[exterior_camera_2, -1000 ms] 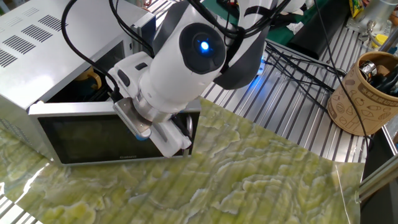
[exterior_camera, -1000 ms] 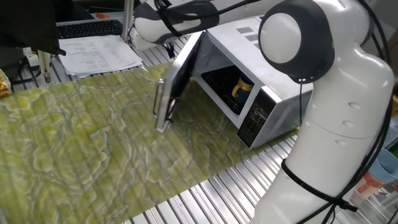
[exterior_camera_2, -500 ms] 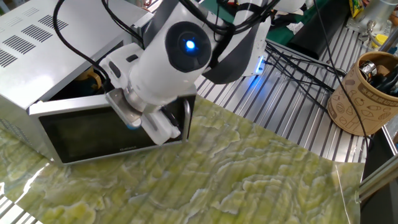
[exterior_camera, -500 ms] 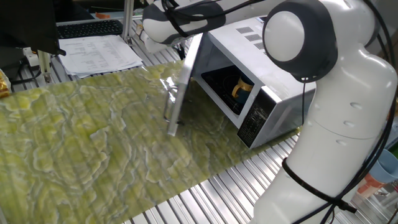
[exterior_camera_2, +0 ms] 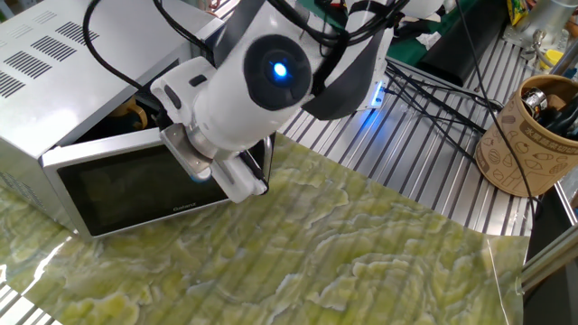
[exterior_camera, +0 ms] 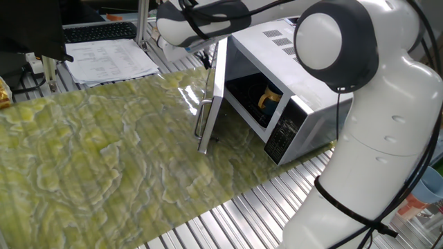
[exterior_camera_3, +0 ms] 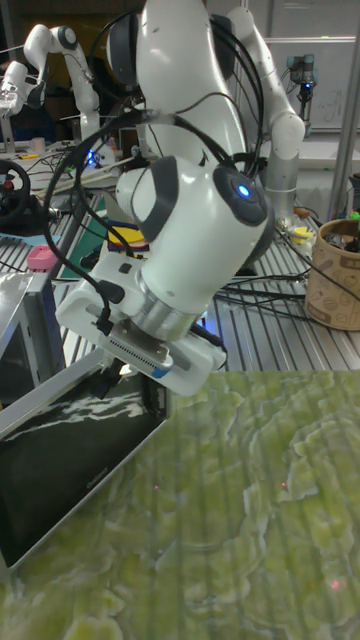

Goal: Put the bowl into the microwave

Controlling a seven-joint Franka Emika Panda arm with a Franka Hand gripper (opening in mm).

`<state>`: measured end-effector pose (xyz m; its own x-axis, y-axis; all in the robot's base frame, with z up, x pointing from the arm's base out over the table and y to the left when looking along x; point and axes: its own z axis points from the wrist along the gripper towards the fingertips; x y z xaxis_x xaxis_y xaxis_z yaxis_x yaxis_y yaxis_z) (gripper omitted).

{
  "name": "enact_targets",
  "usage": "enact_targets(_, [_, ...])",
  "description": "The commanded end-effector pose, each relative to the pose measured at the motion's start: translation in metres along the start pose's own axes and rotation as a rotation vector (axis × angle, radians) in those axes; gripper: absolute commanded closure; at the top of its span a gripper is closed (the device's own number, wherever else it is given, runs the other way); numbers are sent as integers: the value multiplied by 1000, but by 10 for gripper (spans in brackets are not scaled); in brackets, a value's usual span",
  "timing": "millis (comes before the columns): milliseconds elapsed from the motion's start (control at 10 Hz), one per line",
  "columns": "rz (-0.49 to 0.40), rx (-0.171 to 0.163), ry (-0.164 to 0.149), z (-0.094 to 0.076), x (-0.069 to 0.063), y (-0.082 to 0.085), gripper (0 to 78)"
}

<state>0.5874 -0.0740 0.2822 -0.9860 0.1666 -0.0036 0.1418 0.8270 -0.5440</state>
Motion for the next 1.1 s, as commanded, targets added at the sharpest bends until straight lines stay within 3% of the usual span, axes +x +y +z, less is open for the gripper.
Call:
enact_targets(100, [-21,22,-3,2,1,-4,764])
enact_targets(300, [-15,43,35,2,1,-4,764])
enact_targets(700, [-28,56,41,2,1,-4,764])
enact_targets(800, [-16,24,49,2,1,-4,764])
enact_targets(1000, [57,-82,107,2,1,-4,764])
enact_targets(1100, [81,-100,121,2,1,-4,764])
